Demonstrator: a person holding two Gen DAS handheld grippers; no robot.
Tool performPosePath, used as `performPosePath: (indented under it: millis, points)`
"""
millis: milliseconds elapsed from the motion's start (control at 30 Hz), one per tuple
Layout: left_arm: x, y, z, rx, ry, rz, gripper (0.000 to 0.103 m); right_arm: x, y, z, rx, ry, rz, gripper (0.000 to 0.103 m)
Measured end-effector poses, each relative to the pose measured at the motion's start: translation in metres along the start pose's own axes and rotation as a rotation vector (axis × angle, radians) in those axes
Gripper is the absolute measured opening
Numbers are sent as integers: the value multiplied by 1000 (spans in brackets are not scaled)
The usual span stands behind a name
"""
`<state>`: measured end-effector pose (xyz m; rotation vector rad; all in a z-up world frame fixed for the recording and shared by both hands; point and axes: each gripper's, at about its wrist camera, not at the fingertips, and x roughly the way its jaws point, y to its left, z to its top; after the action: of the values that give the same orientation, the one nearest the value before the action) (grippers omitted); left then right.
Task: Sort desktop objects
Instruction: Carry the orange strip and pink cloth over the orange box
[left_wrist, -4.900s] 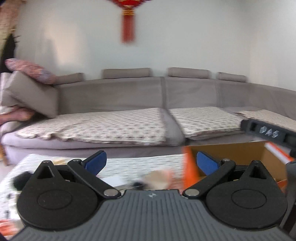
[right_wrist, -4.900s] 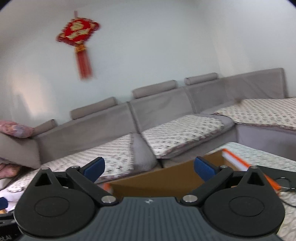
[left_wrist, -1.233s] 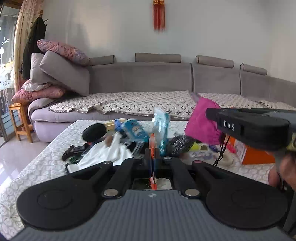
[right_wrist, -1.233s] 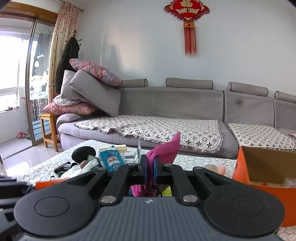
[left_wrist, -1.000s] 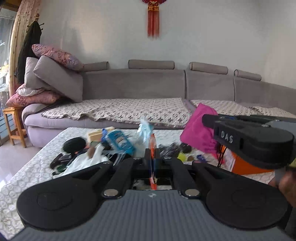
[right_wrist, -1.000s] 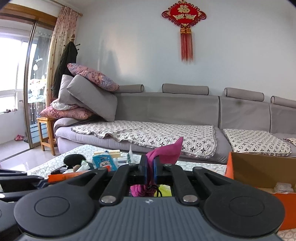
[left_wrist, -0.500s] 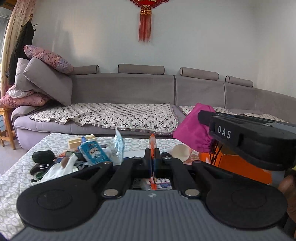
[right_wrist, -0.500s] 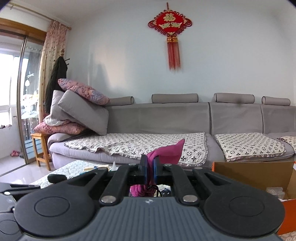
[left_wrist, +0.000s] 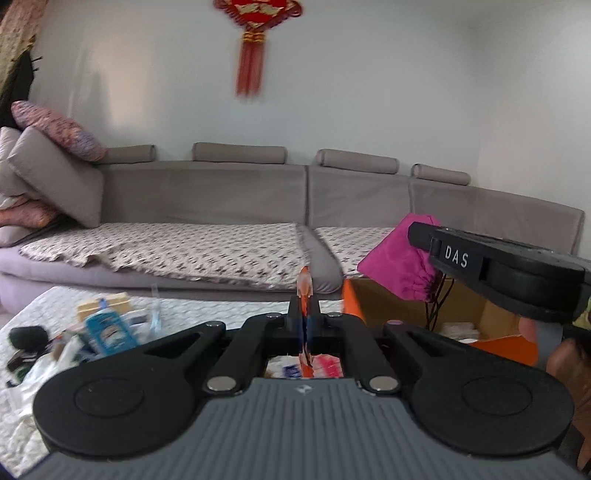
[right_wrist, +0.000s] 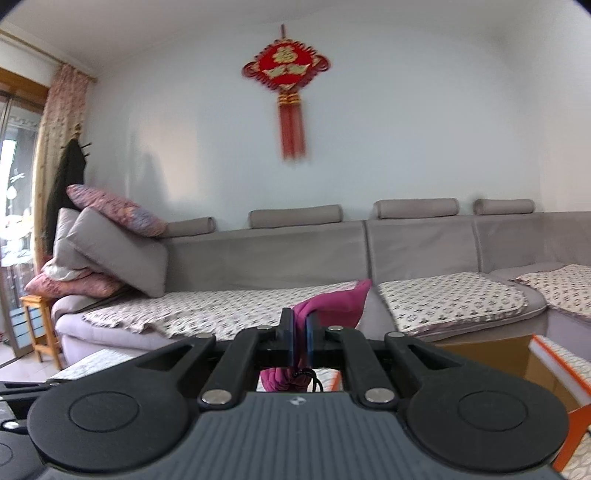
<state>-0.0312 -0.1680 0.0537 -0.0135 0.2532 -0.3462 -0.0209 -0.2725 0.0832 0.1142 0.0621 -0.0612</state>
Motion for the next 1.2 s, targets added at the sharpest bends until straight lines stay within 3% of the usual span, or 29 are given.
performPosePath:
  millis: [333, 867, 1200]
  points:
    - [24, -23, 12, 38, -7, -54, 5, 6, -46, 12, 54, -49, -80, 6]
    - [65, -54, 14, 53, -5, -126, 5, 28, -109, -9, 115, -37, -232, 6]
    - [89, -58, 12, 50, 15, -112, 5, 39, -109, -12, 56, -157, -240, 5]
